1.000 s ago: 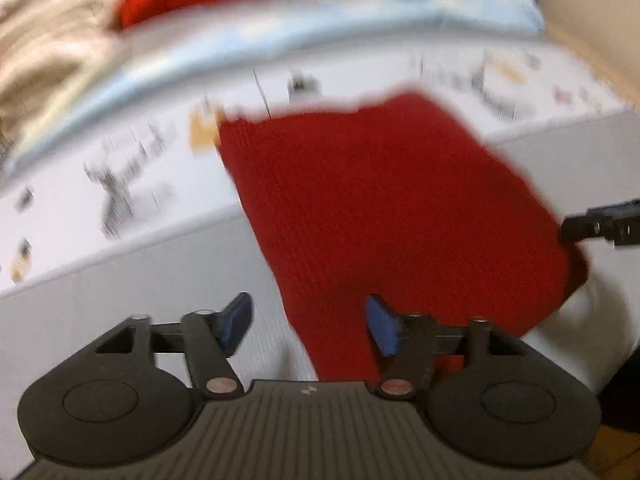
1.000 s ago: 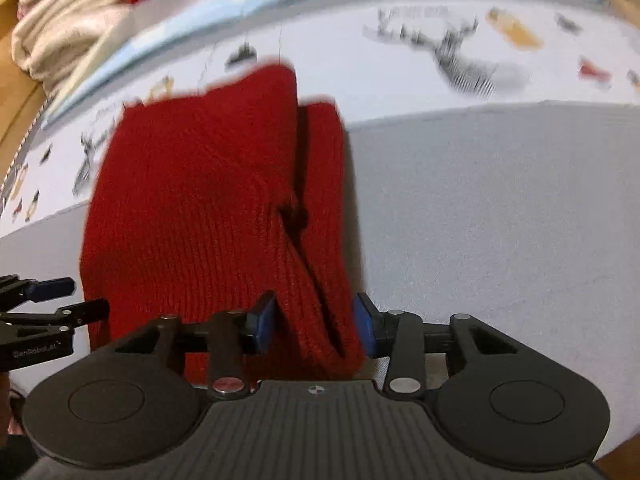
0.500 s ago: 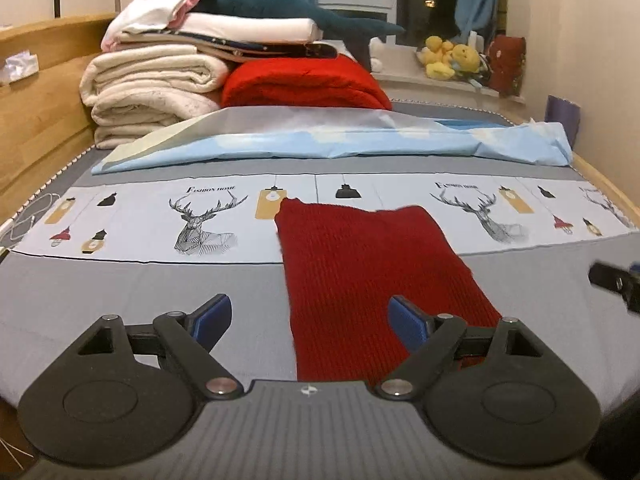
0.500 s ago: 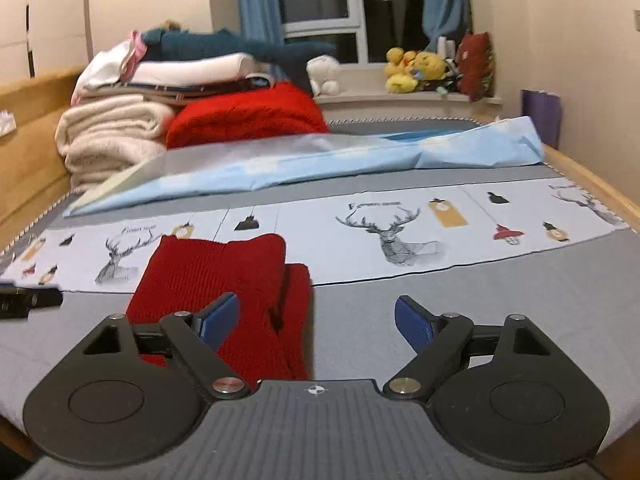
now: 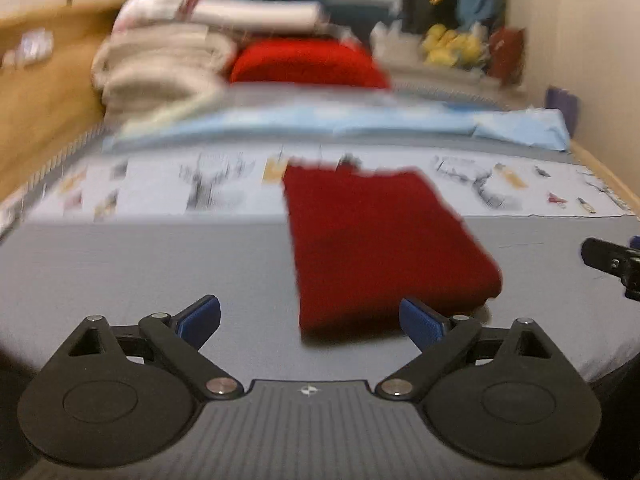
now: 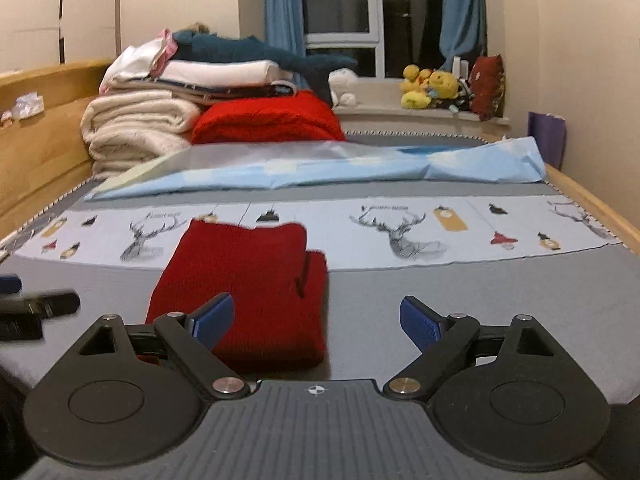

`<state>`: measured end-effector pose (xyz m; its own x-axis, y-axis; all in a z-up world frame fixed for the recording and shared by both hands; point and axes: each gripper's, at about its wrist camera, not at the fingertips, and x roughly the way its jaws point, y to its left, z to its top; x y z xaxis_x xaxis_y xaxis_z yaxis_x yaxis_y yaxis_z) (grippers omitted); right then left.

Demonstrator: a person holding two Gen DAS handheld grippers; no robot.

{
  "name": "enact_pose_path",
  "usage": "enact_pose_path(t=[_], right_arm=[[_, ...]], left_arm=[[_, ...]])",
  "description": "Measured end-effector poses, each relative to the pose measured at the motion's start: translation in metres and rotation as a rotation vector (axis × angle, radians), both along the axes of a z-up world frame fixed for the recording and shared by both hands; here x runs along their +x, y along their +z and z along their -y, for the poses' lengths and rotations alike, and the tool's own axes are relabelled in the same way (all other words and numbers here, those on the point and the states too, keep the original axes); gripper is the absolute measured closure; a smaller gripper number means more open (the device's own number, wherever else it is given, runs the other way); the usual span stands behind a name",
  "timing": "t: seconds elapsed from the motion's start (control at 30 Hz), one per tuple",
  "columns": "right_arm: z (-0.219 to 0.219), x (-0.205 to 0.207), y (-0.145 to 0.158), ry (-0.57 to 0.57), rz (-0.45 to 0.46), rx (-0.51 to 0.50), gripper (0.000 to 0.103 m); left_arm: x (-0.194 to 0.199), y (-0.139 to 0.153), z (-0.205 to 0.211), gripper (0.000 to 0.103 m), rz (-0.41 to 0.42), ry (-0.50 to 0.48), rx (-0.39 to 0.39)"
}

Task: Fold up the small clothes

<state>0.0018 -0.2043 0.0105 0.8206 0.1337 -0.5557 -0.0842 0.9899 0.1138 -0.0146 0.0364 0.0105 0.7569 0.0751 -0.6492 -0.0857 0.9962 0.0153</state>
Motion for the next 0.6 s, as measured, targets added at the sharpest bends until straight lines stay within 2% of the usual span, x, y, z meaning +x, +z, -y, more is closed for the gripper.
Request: enact_pose_path(t=[0.03,0.13,0.27,0.6], right_arm=[[-0.002,0.002,-0.001,-0.001,-0.006,-0.007,0.013],[-0.008,0.011,-0.007,-0.008,-0.04,0.008,0.013],[-0.019,0.02,-0.015,-0.019,-0.073,0.013,0.012],[-0.043,0.026,-0.021,0.043,-0.115,0.007,0.012]], left_arm=[[0.001,0.0,-0.001,0.005,0.011,-0.005,-0.014],[0.005,-0.005,0.0,0.005,0.006,-0.031,0.01],[0.013,-0.012,-0.004,0.005,-0.035,-0.017,-0.048],[0.016,-0.014,0.01,0.005,-0.02,-0.011,-0.027]])
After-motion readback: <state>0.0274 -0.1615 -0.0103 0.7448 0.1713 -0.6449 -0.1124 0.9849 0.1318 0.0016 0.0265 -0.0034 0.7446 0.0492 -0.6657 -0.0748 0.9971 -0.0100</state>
